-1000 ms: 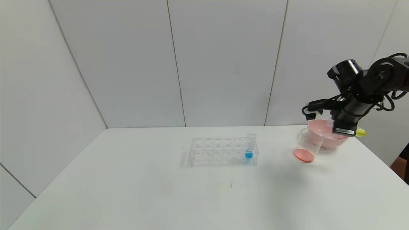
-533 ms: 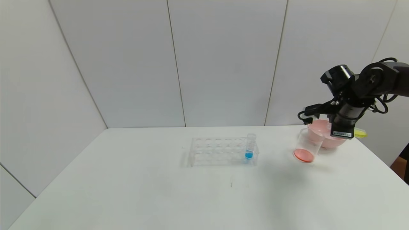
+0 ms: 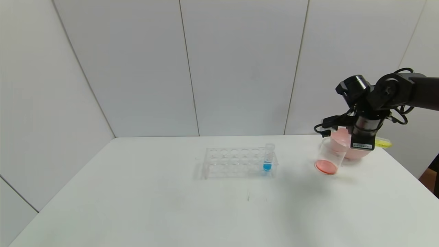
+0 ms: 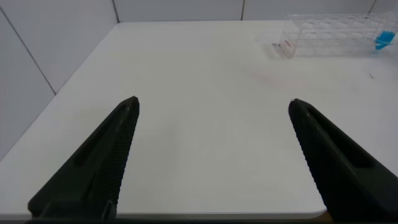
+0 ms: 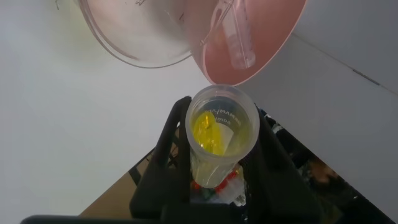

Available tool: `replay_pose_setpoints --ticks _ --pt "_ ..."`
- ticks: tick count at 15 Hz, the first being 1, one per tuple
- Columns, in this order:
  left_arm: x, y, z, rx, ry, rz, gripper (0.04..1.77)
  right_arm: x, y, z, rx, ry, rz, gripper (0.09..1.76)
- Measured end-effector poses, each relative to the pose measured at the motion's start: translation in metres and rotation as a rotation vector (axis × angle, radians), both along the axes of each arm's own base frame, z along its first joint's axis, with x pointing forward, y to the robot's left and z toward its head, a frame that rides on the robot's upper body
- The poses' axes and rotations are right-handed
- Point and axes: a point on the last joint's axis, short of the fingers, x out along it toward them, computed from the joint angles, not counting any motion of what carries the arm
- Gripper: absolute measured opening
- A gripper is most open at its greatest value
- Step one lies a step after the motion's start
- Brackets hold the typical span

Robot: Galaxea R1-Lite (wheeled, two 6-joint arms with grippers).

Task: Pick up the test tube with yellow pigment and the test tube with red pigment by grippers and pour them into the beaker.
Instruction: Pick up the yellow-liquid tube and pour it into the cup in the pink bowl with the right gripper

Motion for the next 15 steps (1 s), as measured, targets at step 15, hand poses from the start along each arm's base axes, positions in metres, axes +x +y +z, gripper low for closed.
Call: replay_pose_setpoints --ticks 15 --pt "0.0 0.0 0.0 0.0 0.0 0.0 1.72 0.0 0.016 -0.006 -0.139 0.022 -0.012 0.54"
